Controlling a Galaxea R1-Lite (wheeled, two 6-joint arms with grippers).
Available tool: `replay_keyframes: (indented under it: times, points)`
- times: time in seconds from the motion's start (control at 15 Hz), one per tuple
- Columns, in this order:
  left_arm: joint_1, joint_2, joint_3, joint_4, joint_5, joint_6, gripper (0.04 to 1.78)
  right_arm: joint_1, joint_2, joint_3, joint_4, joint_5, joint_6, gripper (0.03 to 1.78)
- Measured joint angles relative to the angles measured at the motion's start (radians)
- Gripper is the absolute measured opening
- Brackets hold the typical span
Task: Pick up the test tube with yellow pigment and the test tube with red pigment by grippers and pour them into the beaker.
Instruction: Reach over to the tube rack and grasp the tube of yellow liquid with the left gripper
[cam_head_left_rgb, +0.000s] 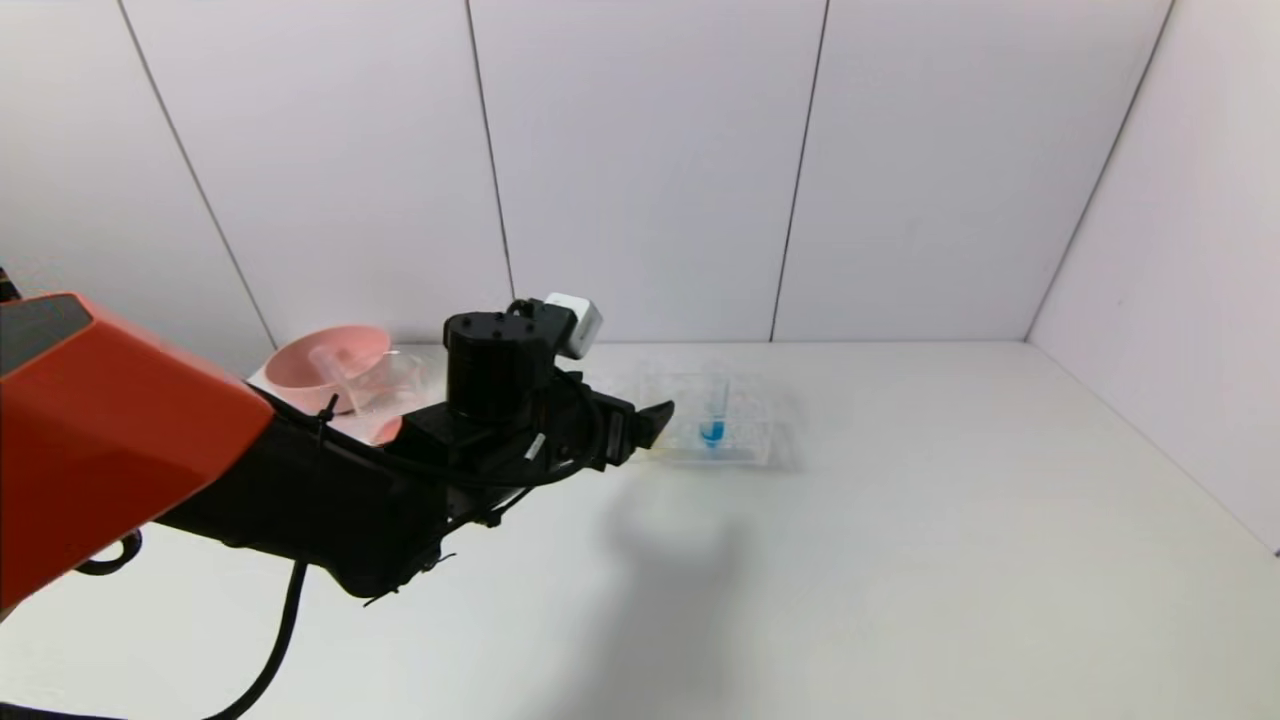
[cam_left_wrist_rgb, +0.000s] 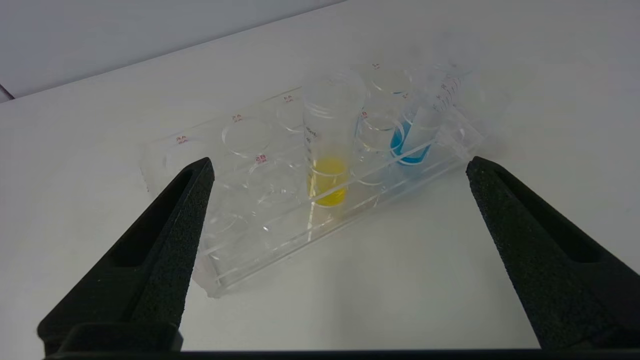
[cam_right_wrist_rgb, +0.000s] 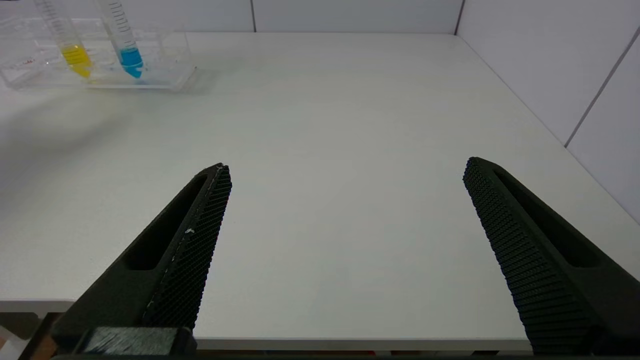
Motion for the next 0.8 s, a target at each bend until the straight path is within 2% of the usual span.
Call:
replay_keyframes:
  times: [0.6,0.8]
  points:
    - [-0.015,0.134,-0.128,-0.01,0.124,-0.012,1.76,0.0,0.0,0.0,0.0,0.0,0.0,1.7]
    - [-0.031,0.162,-0.174,-0.011,0.193,-0.023,1.76,-0.001,0.0,0.0,0.0,0.0,0.0,1.7]
